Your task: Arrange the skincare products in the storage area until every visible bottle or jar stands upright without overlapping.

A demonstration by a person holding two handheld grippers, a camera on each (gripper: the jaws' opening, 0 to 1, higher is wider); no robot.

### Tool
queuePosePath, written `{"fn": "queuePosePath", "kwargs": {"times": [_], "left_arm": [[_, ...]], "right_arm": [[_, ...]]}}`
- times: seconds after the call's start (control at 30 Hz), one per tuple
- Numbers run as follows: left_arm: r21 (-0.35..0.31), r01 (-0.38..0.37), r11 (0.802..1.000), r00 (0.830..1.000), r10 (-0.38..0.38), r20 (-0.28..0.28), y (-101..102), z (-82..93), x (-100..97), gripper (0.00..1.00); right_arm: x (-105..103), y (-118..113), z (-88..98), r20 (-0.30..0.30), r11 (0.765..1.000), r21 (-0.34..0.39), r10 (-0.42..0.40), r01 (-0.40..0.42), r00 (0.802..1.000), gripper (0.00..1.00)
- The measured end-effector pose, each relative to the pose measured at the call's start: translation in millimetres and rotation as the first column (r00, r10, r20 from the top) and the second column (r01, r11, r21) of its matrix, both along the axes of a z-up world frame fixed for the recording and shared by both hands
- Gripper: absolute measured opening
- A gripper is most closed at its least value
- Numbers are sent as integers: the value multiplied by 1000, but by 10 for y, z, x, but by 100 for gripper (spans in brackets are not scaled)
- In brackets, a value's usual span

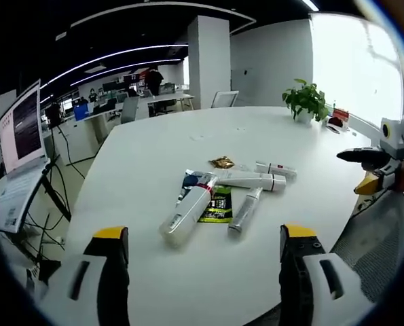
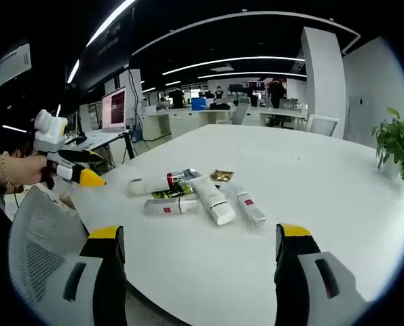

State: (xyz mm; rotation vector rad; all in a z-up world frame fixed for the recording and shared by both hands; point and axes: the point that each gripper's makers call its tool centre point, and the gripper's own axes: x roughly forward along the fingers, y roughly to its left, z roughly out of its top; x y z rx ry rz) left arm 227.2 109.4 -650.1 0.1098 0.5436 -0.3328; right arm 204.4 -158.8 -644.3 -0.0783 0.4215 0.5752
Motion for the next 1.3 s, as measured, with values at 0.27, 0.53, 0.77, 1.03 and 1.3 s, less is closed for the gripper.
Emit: {"fn": "queuePosePath", "kwargs": {"times": [0.27,0.53,0.77,1.03,1.3], "left_arm": [[29,13,999,999,-12,-39,24,-72,125,82],[56,65,996,993,-59,-101,6,-181,276,80],[77,107,991,986,-96,-140,-10,-287,431,78],[94,143,985,975,-125,-181,-69,-390,516,73],[119,160,980,963,-129,-235,-41,-541,611,68]], "right_arm": [[0,-6,8,4,1000,-1,-5,5,1000,91],[-9,-8,-5,1,1000,-14,-2,2,1000,91],[-4,-28,-25,-5,1000,-20,-9,9,1000,90],[-5,-25,-39,-11,1000,-27,-9,8,1000,90],[-2,-31,-53,-18,999,-32,-8,7,1000,90]]}}
